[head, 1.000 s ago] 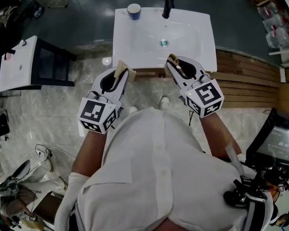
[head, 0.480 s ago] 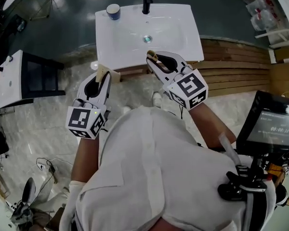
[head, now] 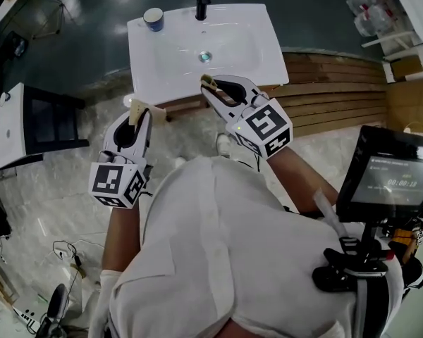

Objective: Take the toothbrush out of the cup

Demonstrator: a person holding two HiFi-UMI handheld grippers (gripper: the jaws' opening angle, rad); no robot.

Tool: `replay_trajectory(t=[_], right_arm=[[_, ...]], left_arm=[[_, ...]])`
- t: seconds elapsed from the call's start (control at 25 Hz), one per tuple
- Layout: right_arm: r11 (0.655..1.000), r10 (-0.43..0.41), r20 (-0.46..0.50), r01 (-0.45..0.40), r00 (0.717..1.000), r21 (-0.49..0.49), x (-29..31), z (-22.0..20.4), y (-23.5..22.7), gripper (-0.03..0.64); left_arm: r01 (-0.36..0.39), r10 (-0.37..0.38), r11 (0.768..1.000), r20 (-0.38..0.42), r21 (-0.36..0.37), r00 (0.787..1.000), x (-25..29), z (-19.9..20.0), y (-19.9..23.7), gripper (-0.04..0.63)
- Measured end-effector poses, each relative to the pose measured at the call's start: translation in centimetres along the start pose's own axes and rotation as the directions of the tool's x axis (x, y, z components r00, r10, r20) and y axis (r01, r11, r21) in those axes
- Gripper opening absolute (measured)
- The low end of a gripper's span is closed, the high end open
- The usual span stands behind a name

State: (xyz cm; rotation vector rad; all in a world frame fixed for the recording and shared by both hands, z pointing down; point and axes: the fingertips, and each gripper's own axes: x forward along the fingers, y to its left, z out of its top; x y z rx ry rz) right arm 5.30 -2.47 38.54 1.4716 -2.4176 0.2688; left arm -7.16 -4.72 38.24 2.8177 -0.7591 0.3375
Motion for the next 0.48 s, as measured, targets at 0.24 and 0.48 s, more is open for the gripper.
replay_trajectory(t=[0.24,0.48], right_arm=[[1.0,-0.008,-0.006,0.008,1.0,-0.002,0.3,0.0,0.2,0.057],[1.0,-0.005,-0.004,0.005,1.0,0.002,-0.1,0.0,-0.9,0.057]], left_arm=[[0.007,-0.007,1.0,0.007,-0.007,1.0,-0.2,-0.1,0.3,0.06],[-0.001,0.001,1.0,0.006,-0.016,1.0,0.6,0.3,-0.3,0.06]])
